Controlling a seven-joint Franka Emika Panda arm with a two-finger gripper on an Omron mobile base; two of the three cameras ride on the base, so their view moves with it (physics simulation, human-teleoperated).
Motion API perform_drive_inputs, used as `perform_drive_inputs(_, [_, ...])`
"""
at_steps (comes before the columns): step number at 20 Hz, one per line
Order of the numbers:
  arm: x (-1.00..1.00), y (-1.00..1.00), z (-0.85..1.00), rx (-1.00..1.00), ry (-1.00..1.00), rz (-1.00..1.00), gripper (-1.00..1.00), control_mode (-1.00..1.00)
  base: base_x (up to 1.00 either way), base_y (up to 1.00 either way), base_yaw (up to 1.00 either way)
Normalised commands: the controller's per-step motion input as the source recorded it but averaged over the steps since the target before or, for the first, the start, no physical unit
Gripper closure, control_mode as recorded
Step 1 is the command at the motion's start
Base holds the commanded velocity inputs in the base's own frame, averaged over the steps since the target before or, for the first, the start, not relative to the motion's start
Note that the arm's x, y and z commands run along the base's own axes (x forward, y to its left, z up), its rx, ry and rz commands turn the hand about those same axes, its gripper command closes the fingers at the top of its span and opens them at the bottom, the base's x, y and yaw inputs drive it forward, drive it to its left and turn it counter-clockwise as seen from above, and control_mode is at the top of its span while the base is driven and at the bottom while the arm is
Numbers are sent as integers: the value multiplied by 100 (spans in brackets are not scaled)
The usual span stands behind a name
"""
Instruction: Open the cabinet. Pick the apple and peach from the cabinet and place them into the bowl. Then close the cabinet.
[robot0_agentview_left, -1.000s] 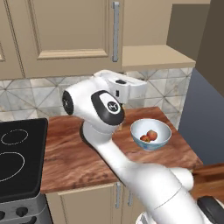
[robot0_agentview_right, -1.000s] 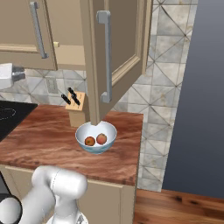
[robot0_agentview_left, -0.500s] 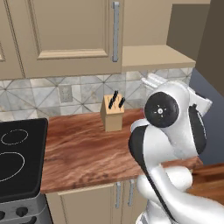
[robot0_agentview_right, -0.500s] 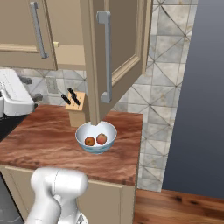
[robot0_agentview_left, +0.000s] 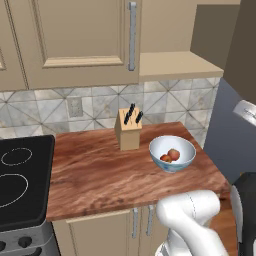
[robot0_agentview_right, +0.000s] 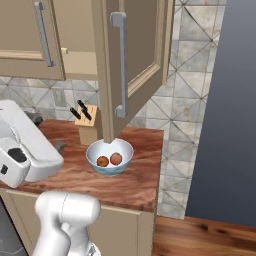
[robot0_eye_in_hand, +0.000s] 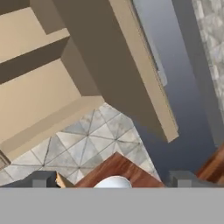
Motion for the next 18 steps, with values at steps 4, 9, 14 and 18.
perform_drive_inputs(4, [-100,-66,4,13,0,20,-100,-100,0,0,0])
perform_drive_inputs(9, [-87,-44,26,4,-9,31,-100,-100,0,0,0])
perform_drive_inputs(14, [-13,-1,1,-3,-4,19,-100,-100,0,0,0])
perform_drive_inputs(18, [0,0,0,-6,-34,12,-100,-100,0,0,0])
